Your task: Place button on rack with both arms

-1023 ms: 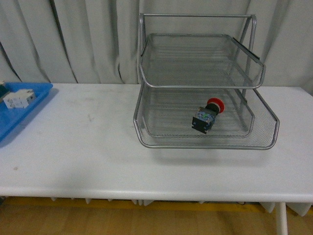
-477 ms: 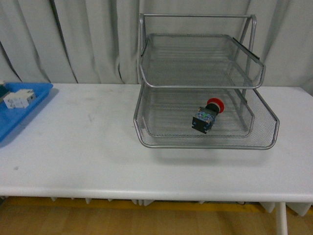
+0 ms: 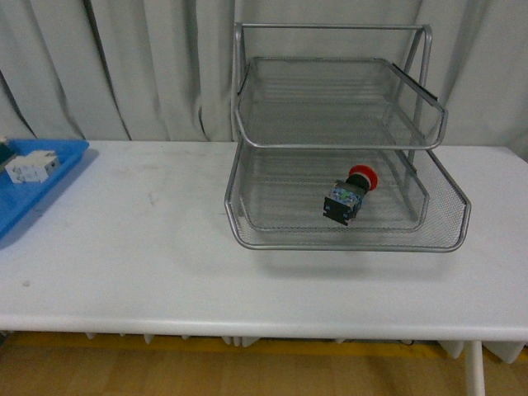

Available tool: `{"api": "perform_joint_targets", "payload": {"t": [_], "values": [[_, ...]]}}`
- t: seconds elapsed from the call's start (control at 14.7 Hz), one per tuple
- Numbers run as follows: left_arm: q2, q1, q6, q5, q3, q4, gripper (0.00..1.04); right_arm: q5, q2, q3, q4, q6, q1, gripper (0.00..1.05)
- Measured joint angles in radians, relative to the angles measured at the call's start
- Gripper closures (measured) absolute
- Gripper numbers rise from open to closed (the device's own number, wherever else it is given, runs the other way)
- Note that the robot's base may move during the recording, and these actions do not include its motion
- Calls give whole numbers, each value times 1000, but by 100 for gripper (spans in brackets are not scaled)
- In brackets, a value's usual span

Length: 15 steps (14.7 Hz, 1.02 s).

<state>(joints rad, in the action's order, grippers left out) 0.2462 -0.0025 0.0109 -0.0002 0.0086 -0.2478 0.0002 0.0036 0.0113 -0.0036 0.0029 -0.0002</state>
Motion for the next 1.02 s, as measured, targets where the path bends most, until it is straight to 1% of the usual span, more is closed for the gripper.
{"api": "perform_joint_targets", "payload": {"t": [0.27, 0.34, 0.41, 0.61, 0.68, 0.89, 0.95, 1.02], "values": [[-72, 0, 0, 0, 0, 72, 103, 0, 0, 0, 0, 0, 0, 6], [-153, 0, 0, 0, 1, 197, 103, 0, 0, 0, 0, 0, 0, 6], [-237, 0, 0, 0, 5, 248, 103, 0, 0, 0, 1, 0, 0, 6], [-238, 0, 0, 0, 0, 252, 103, 0, 0, 0, 1, 0, 0, 6], [-238, 0, 0, 0, 0, 251, 96, 0, 0, 0, 1, 0, 0, 6], [-238, 0, 0, 0, 0, 251, 60, -7, 3, 1, -9, 0, -2, 6], [-238, 0, 0, 0, 0, 251, 47, -86, 99, 21, 12, 8, -34, 6], [-238, 0, 0, 0, 0, 251, 35, -93, 266, 66, 130, 18, -33, 6]]}}
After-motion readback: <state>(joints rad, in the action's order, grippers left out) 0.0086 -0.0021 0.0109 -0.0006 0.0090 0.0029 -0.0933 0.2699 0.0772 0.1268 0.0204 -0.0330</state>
